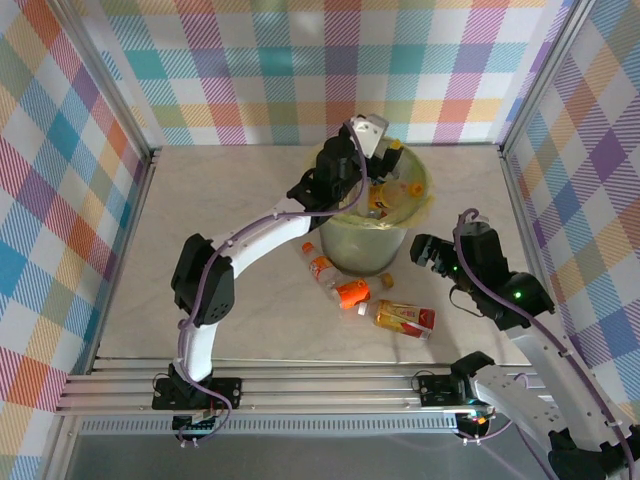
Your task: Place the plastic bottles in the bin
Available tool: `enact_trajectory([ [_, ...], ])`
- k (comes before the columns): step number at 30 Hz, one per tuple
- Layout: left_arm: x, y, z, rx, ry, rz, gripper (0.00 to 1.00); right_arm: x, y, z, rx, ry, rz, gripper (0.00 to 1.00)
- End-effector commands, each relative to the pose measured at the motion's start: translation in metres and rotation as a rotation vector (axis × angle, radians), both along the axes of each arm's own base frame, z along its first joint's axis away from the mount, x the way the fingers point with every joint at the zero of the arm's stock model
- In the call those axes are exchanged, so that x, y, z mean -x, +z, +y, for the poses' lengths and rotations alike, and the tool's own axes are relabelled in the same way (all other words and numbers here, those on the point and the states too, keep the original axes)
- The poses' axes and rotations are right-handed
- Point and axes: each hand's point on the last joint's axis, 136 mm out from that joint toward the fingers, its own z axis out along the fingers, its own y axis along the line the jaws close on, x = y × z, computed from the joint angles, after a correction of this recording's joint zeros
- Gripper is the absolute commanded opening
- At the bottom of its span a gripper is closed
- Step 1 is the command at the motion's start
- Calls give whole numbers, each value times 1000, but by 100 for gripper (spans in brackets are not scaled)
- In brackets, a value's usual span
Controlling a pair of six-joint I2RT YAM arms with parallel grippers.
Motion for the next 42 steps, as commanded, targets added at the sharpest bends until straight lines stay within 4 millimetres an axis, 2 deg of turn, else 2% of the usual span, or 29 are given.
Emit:
enact_trajectory([
  [1,9,56,28,90,91,-37,83,-2,8,4,-22,9,-15,100],
  [8,9,60,51,105,194,40,83,-1,10,5,-27,13,-17,100],
  [14,27,74,85,156,267,115,84,2,8,3,-17,12,-4,100],
  [16,36,75,102,174,307,147,85,3,5,3,-15,15,3,100],
  [24,79,39,179,349,442,296,86,3,2,5,-15,21,13,100],
  [27,95,14,211,400,519,345,87,1,0,6,-11,25,22,100],
  [30,108,-18,236,429,587,417,95,0,-3,7,-9,28,30,100],
  [32,114,-43,248,440,628,474,100,0,-6,8,-7,29,39,100],
  [34,123,-77,260,405,681,559,100,0,-8,9,-8,33,44,100],
  [39,136,-144,272,371,755,750,100,-1,-10,9,-5,34,49,100],
  [42,140,-183,267,384,748,868,100,-1,-11,9,-1,33,55,100],
])
